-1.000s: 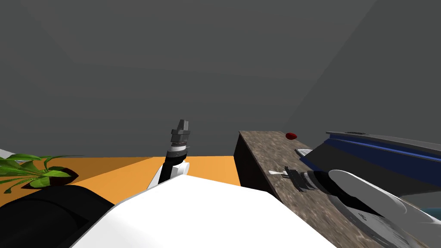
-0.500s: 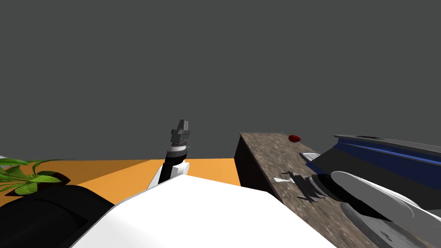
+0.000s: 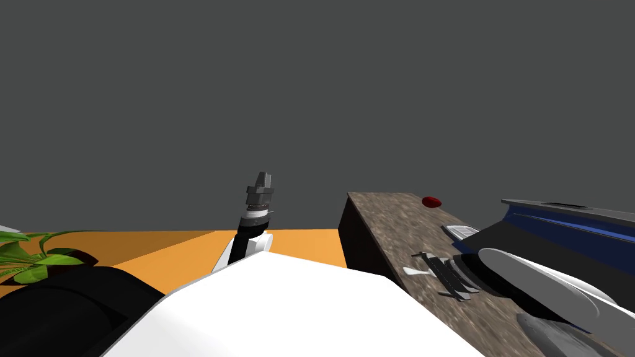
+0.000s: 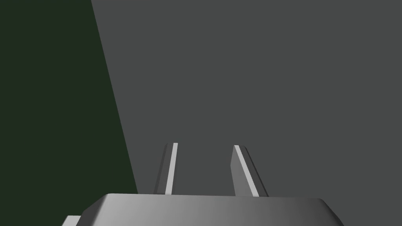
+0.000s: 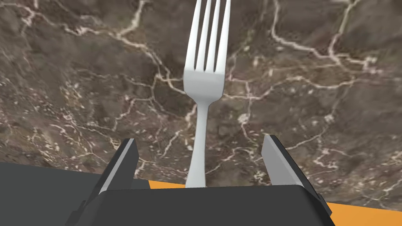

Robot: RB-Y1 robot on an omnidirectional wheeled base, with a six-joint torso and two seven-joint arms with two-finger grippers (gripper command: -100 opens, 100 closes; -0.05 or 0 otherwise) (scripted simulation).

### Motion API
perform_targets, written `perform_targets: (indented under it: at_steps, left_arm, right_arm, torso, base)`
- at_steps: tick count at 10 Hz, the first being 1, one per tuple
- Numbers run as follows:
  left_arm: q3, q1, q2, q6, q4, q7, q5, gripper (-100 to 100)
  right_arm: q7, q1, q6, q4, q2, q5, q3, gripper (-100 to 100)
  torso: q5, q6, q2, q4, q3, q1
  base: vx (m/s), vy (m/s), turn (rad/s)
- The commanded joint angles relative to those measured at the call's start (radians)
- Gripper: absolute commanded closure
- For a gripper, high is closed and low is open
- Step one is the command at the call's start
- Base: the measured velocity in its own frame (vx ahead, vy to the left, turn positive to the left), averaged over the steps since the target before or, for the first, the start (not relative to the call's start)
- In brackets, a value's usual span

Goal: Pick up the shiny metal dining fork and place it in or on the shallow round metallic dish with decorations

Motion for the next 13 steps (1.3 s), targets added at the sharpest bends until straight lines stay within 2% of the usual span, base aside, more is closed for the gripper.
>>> perform_targets:
  at_steps: [1, 2, 3, 7, 8, 9, 10, 11, 12, 13]
  left_arm:
    - [0.000, 0.000, 0.000, 0.000, 0.000, 0.000, 0.000, 0]
    - [0.000, 0.000, 0.000, 0.000, 0.000, 0.000, 0.000, 0]
    - [0.000, 0.000, 0.000, 0.000, 0.000, 0.000, 0.000, 0]
    - [0.000, 0.000, 0.000, 0.000, 0.000, 0.000, 0.000, 0]
    - [0.000, 0.000, 0.000, 0.000, 0.000, 0.000, 0.000, 0]
    - [0.000, 0.000, 0.000, 0.000, 0.000, 0.000, 0.000, 0]
    - [0.000, 0.000, 0.000, 0.000, 0.000, 0.000, 0.000, 0]
    - [0.000, 0.000, 0.000, 0.000, 0.000, 0.000, 0.000, 0]
    - [0.000, 0.000, 0.000, 0.000, 0.000, 0.000, 0.000, 0]
    - [0.000, 0.000, 0.000, 0.000, 0.000, 0.000, 0.000, 0]
  right_arm:
    - [0.007, 0.006, 0.032, 0.005, 0.020, 0.016, 0.013, -100]
    - [0.007, 0.003, 0.019, 0.006, 0.014, 0.011, 0.010, -100]
    - [0.009, 0.003, 0.024, 0.007, 0.016, 0.012, 0.011, 100]
    - [0.007, 0.003, 0.023, 0.007, 0.016, 0.012, 0.010, 100]
    - [0.007, 0.003, 0.023, 0.007, 0.016, 0.012, 0.010, 0]
    - [-0.007, -0.001, -0.008, -0.009, -0.009, -0.005, -0.005, 100]
    - [-0.001, 0.006, 0.011, -0.006, 0.003, 0.004, 0.001, 100]
    - [-0.003, 0.007, 0.008, -0.008, 0.001, 0.003, -0.001, 0]
    - [0.024, 0.008, -0.002, 0.033, -0.007, -0.015, -0.013, 100]
    - [0.035, 0.008, -0.007, 0.049, -0.011, -0.021, -0.018, 100]
  torso:
    - [0.000, 0.000, 0.000, 0.000, 0.000, 0.000]
    - [0.000, 0.000, 0.001, 0.000, 0.001, 0.000]
    - [0.000, 0.000, 0.001, 0.000, 0.001, 0.000]
    - [-0.001, 0.000, 0.001, 0.000, 0.001, -0.002]
    - [-0.001, 0.000, 0.001, 0.000, 0.001, -0.002]
    - [-0.001, 0.000, 0.002, 0.000, 0.001, -0.002]
    - [0.000, 0.001, 0.002, 0.001, 0.001, -0.002]
    - [-0.001, 0.000, 0.002, 0.000, 0.001, -0.002]
    - [0.000, 0.000, 0.002, 0.000, 0.001, -0.002]
    - [0.000, 0.000, 0.002, 0.001, 0.001, -0.002]
  base:
    - [-0.008, 0.017, 0.059]
    - [-0.005, 0.008, 0.007]
    - [0.000, 0.000, 0.000]
    - [0.000, 0.000, 0.000]
    - [0.000, 0.000, 0.000]
    - [0.005, -0.010, -0.084]
    - [0.004, -0.007, -0.023]
    - [0.000, 0.000, 0.000]
    - [-0.005, -0.006, 0.080]
    - [-0.005, -0.020, 0.071]
